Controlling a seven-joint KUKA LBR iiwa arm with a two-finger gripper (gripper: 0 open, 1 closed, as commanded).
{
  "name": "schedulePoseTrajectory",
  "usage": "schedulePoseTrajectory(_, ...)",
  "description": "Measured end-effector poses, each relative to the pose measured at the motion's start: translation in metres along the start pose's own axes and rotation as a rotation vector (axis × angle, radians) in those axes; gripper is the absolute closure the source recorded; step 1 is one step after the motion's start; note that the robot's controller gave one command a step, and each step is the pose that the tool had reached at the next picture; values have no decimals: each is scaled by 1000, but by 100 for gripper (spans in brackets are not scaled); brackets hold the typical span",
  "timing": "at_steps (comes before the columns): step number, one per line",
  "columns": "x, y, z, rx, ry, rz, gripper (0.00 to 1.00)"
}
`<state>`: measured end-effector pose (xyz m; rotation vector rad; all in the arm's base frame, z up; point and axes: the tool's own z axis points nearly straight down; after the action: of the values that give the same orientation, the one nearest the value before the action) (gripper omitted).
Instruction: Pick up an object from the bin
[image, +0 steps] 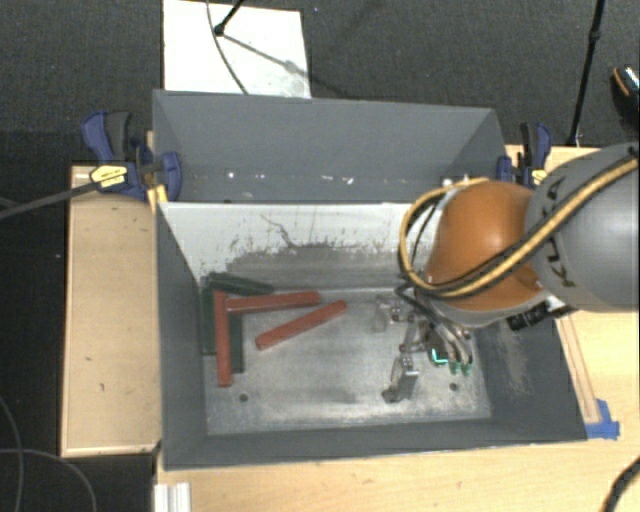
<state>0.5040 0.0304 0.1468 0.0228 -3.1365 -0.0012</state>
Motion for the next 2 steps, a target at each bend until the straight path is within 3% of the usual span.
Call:
schedulePoseTrajectory(1, -79, 86, 70, -4, -10, -13, 0)
schedulePoseTrajectory(2, -91, 145, 75, -4, -11, 62, 0)
